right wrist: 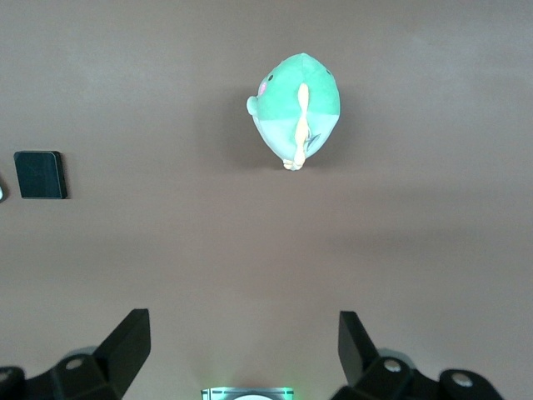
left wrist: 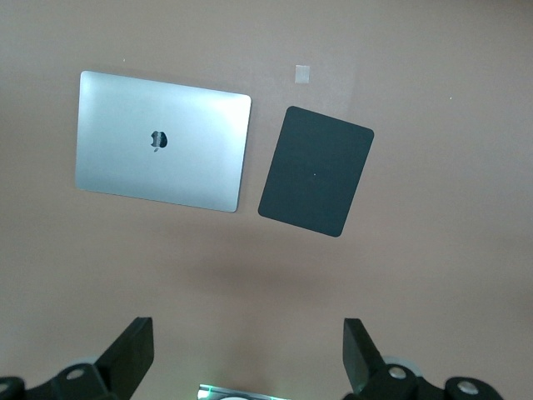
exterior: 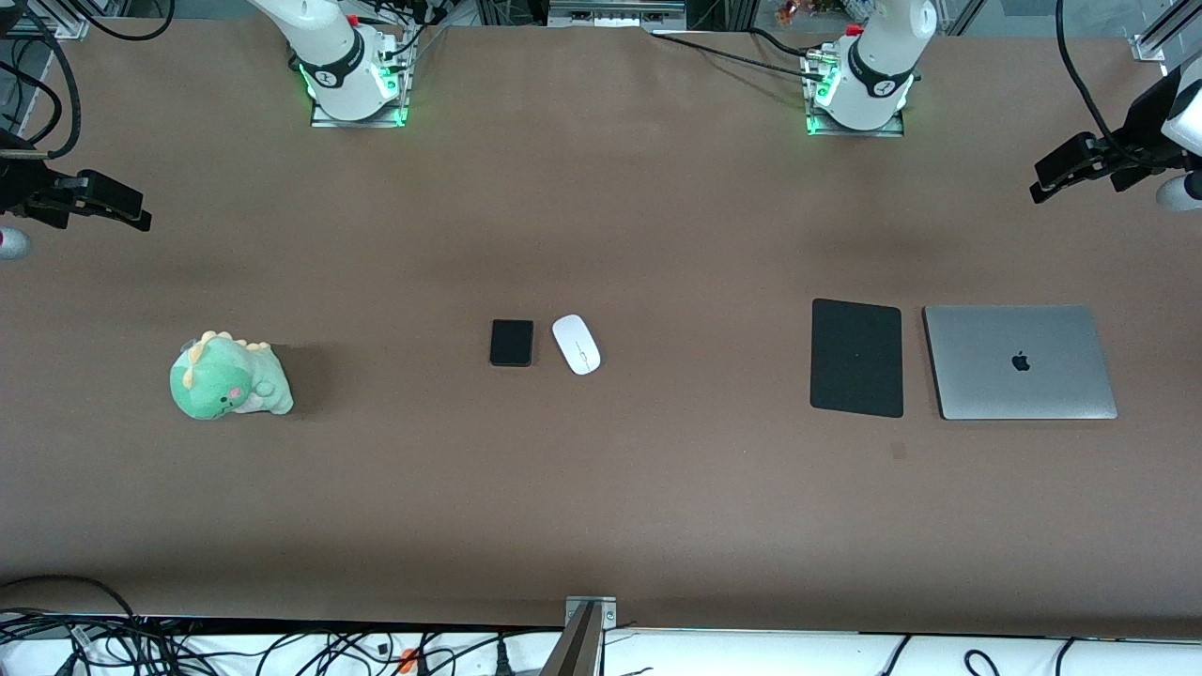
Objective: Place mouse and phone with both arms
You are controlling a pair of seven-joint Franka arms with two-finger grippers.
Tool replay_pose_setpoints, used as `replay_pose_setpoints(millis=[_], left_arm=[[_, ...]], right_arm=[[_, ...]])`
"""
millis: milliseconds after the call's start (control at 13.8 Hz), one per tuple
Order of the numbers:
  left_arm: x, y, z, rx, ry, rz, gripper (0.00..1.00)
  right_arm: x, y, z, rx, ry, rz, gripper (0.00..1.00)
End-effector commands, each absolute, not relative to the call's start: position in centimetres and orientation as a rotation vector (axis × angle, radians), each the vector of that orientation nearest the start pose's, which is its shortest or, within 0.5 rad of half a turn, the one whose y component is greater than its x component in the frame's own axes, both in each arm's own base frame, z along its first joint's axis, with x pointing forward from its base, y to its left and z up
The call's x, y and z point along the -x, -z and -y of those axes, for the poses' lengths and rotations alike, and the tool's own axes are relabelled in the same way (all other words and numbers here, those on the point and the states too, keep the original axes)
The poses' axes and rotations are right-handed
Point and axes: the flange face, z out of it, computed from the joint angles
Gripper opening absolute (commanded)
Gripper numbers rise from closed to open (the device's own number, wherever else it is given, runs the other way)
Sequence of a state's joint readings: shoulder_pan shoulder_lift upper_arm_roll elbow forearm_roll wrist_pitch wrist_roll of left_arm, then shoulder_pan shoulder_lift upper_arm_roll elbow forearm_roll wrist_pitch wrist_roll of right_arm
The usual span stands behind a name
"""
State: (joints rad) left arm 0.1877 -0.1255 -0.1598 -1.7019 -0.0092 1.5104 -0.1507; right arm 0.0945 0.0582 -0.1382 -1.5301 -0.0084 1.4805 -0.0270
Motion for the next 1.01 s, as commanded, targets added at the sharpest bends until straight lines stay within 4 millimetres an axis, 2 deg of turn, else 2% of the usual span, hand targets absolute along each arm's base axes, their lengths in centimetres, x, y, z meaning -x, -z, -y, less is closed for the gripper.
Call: replay_pose_setpoints(millis=[0,652,941], left_arm=[[-50.22,-62.97,-1.11,3.094,-0.086,0.242,1.0],[-50.36,-62.64,-1.08,3.092,-0.1,0.242,1.0],[-50.35,-62.59,-1.86,3.1,-0.102,0.188,1.0]], right_arm=[[-56.33,-60.94,2.12,3.146,-0.157,-0.022,1.0],[-56.75,-61.0,1.96,3.151,-0.116,-0.015,1.0],[-56.78,-60.9,1.96,3.15,-0.121,-0.005,1.0]])
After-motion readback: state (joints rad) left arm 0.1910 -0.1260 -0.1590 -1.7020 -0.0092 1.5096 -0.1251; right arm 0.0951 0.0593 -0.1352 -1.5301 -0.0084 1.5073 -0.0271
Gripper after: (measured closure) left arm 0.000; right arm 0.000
